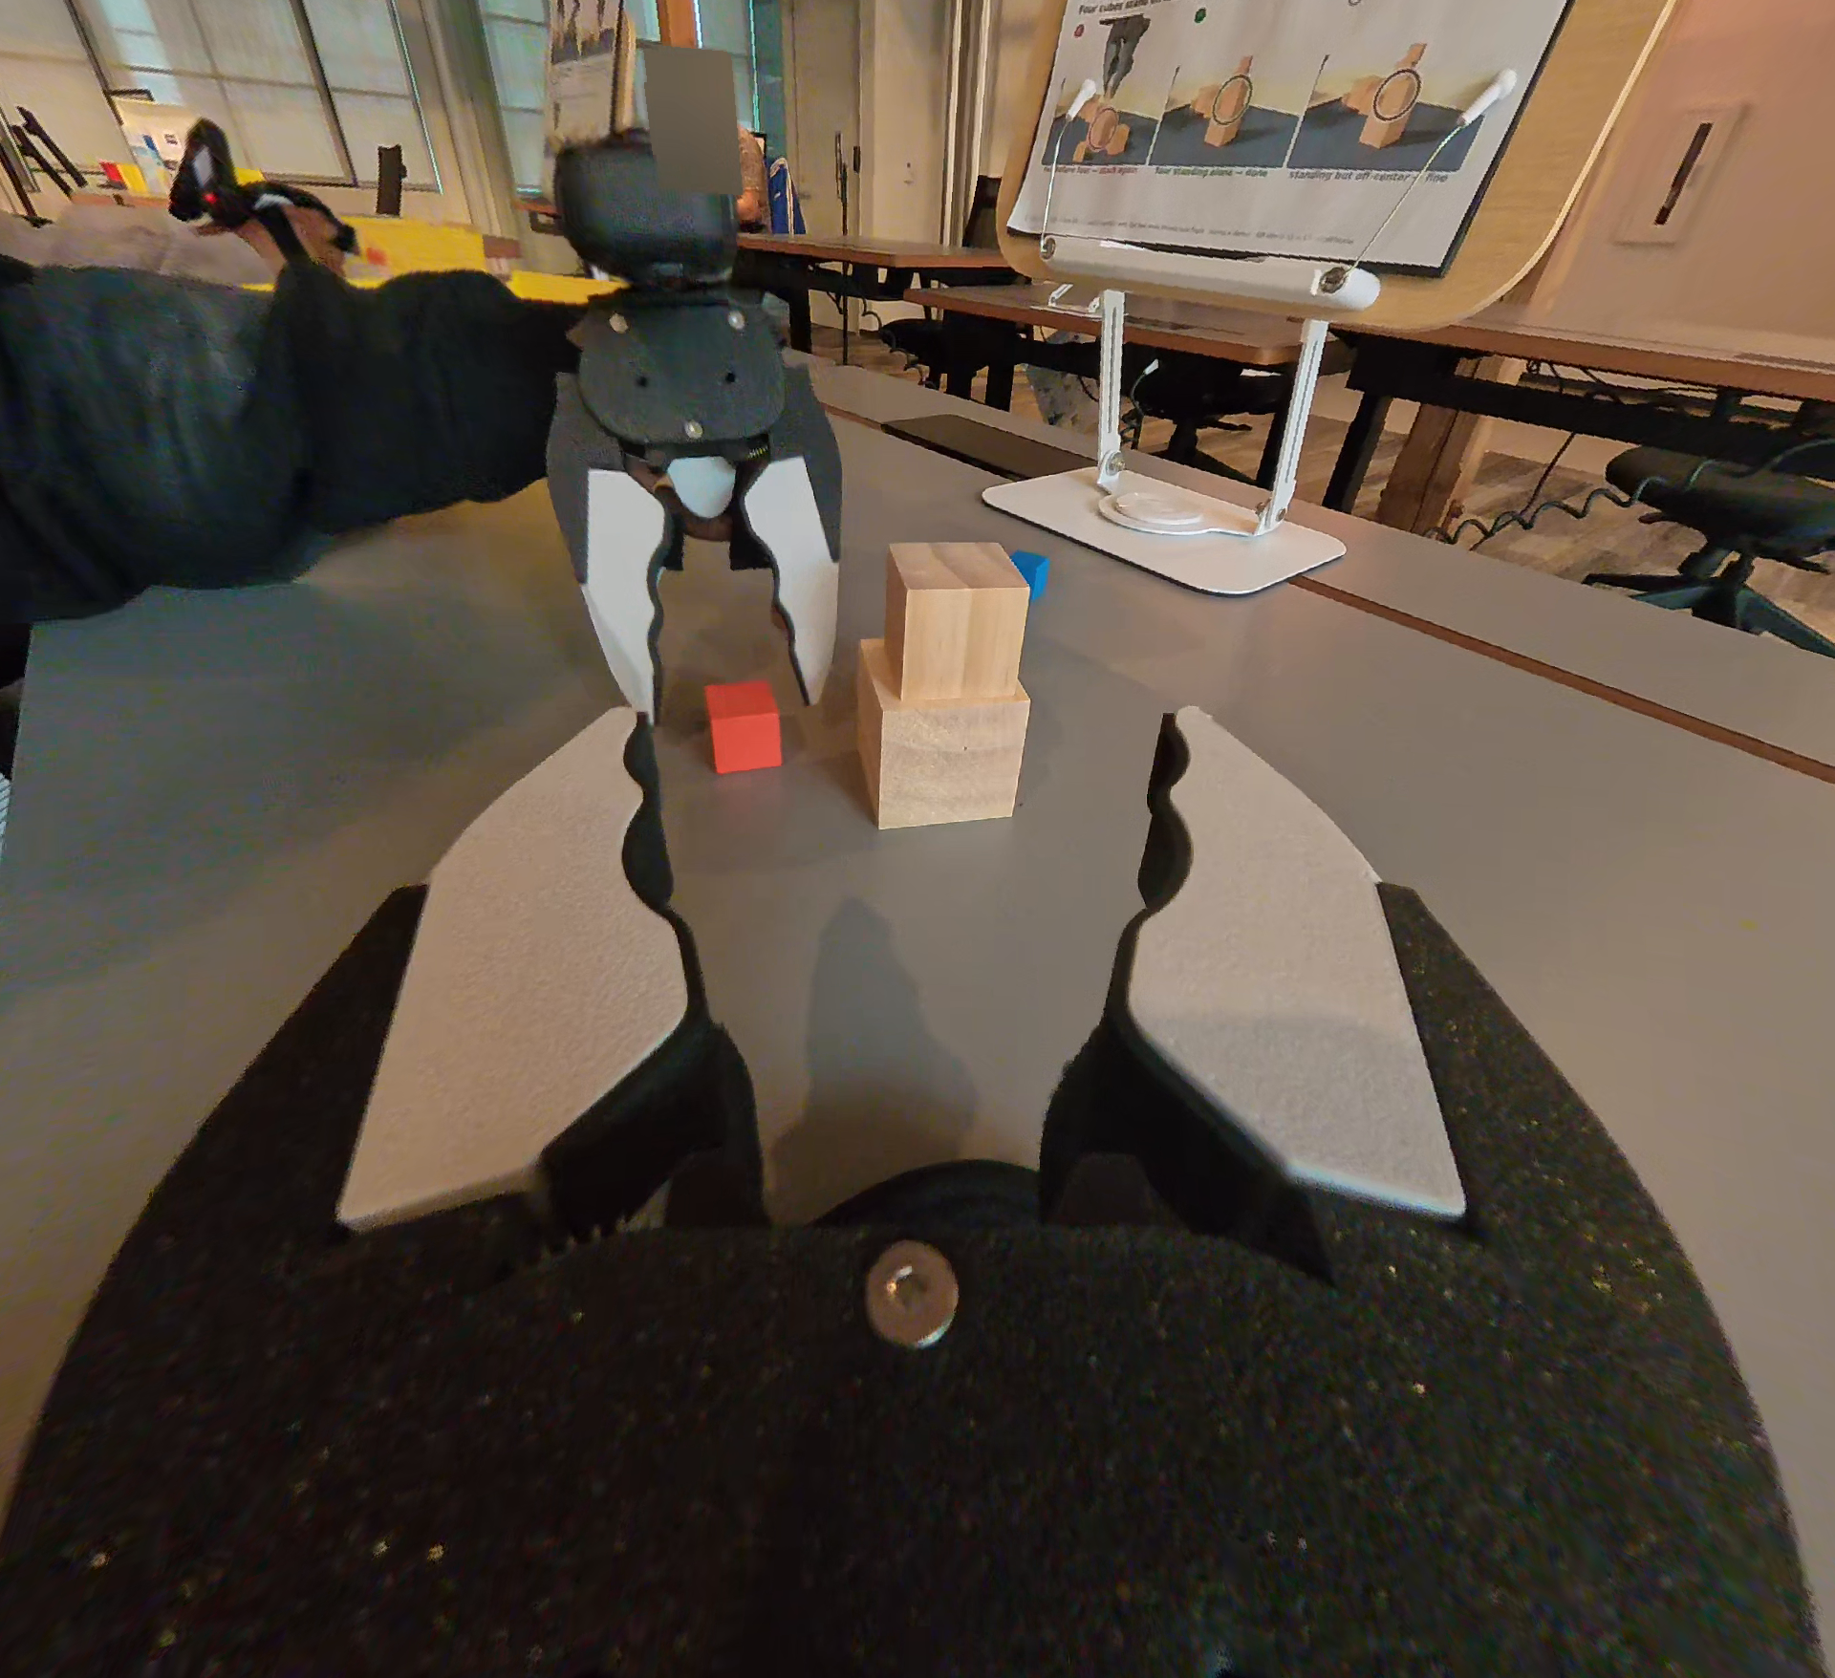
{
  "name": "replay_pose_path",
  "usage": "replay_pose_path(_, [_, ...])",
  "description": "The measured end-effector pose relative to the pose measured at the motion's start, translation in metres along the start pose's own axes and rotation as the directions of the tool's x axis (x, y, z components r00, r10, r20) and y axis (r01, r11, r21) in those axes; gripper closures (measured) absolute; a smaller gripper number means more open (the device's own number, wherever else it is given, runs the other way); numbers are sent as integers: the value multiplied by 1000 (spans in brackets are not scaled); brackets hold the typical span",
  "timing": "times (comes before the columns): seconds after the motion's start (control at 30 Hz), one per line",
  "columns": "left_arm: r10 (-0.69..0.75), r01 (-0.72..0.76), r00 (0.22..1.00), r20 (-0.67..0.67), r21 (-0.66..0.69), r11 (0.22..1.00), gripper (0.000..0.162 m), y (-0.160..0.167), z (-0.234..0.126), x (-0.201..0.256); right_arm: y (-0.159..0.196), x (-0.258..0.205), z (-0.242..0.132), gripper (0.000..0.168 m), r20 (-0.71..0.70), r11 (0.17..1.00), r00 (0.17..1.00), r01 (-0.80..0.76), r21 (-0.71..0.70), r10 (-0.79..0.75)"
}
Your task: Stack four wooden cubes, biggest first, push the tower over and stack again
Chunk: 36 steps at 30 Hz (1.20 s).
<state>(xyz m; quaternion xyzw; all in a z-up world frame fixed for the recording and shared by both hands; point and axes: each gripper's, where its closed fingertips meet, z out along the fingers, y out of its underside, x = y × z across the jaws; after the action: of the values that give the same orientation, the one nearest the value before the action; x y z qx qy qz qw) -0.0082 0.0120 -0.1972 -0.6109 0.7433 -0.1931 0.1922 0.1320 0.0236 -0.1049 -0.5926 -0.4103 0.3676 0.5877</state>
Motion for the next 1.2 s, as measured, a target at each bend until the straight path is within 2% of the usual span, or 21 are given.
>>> replay_pose_path(0.03, [2,-2,1000,2,-9,1000,112,2,2,-1,0,0,0,75,0,1000,1000,0,1,0])
replay_pose_path(0.07, [8,-7,1000,7,-18,1000,127,3,4,-2,0,0,0,75,0,1000,1000,0,2,0])
replay_pose_path(0.1, [17,-16,1000,12,-26,1000,135,5,5,-4,0,0,0,75,-1,1000,1000,0,4,0])
replay_pose_path(0.23, [57,-56,998,22,-44,997,135,4,-10,-9,-1,0,-1,75,-3,1000,1000,3,11,-3])
replay_pose_path(0.43, [89,-91,995,42,53,994,135,-42,-80,-27,-1,0,-1,75,0,1000,1000,2,7,-2])
replay_pose_path(0.53, [117,-120,991,65,42,992,135,-62,-96,-45,-1,0,-1,75,1,1000,1000,3,9,-3])
replay_pose_path(0.67, [132,-132,991,29,-14,991,135,-69,-85,-65,-2,-1,-1,75,1,1000,1000,6,13,-6])
replay_pose_path(0.87, [108,-108,994,-9,-7,994,135,-70,-66,-80,-3,0,-2,75,4,1000,1000,1,21,-1])
replay_pose_path(1.2, [103,-103,995,-17,-11,995,135,-64,-56,-81,-3,-1,-2,75,7,1000,1000,0,19,0])
